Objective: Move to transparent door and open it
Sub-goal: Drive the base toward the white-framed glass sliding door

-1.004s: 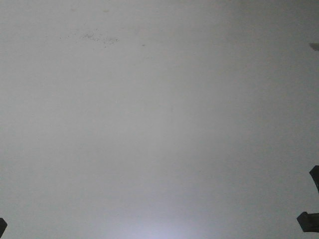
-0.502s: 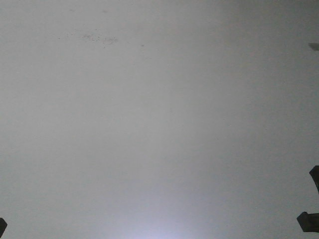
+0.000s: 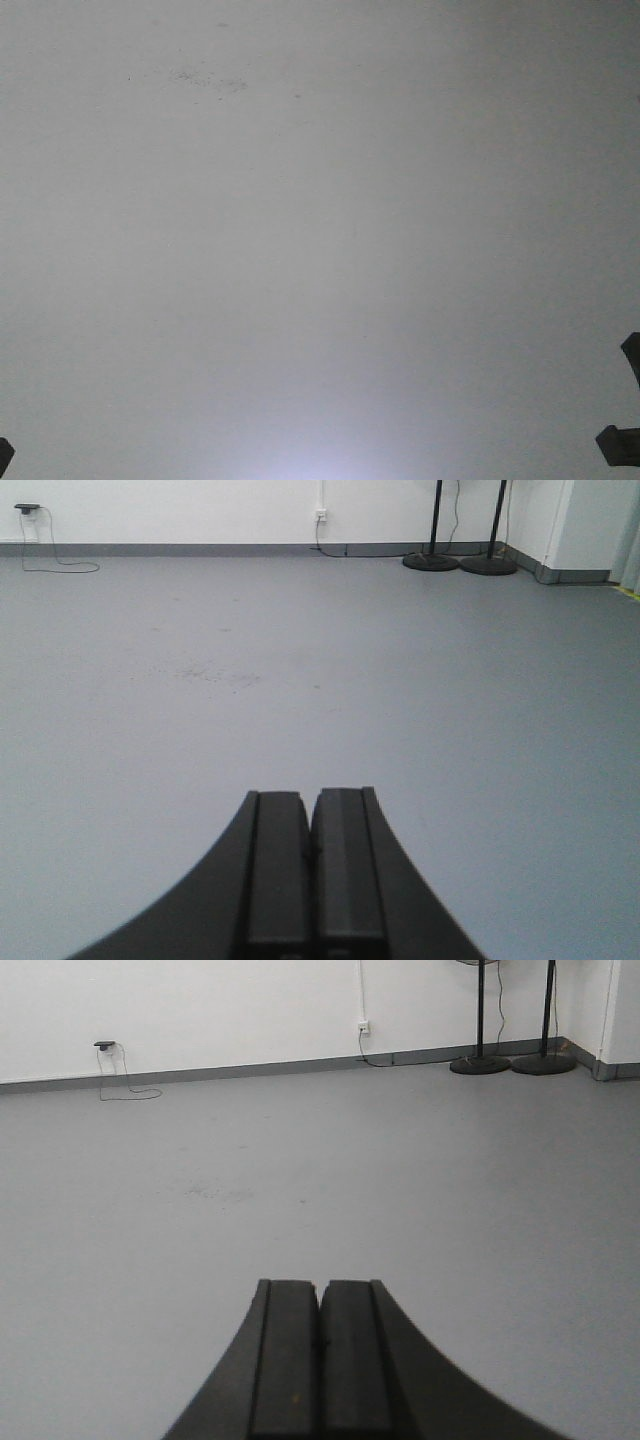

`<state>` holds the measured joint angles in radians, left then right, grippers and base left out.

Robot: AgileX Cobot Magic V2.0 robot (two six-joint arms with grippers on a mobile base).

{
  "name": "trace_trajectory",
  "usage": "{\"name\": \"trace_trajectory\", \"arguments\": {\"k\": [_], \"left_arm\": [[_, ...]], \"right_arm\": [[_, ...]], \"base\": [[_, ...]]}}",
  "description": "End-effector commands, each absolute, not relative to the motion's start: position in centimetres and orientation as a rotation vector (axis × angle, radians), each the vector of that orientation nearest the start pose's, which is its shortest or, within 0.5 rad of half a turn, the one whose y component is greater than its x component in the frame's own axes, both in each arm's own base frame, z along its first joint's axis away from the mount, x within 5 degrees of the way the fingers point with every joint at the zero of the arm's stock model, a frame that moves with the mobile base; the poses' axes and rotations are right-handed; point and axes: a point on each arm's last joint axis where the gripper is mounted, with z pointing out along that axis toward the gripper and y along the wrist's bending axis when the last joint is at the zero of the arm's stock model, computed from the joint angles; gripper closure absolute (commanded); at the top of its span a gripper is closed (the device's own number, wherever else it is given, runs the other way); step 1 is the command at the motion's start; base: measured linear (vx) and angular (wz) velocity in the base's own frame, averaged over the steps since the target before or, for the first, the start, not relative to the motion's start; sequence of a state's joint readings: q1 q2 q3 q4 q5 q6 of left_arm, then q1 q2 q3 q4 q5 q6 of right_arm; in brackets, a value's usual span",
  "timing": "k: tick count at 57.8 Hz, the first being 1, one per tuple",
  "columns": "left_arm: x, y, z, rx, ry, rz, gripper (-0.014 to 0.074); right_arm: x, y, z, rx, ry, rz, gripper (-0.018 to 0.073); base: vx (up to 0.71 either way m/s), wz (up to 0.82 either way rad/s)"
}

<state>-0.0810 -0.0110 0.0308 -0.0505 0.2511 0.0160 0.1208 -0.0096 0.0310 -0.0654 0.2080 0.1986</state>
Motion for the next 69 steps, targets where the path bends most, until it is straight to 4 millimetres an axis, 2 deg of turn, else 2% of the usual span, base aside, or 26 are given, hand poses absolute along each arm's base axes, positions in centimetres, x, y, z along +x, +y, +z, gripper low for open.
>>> {"name": "trace_trajectory", "arguments": {"k": [1, 34, 69], "left_arm": [[5.6, -0.54, 18.49, 0.036, 1.683, -0.103, 0.0594], [5.6, -0.54, 18.49, 0.036, 1.683, -0.103, 0.0594], [5.6, -0.54, 18.49, 0.036, 1.683, -0.103, 0.0594]], "right_arm": [[5.55, 0.57, 19.19, 0.011, 1.618, 0.177, 0.0564], [5.55, 0.57, 19.19, 0.011, 1.618, 0.177, 0.0564], [5.55, 0.57, 19.19, 0.011, 1.618, 0.177, 0.0564]], "base": [[0.16, 0.14], [0.28, 0.08], [0.43, 0.28]]}}
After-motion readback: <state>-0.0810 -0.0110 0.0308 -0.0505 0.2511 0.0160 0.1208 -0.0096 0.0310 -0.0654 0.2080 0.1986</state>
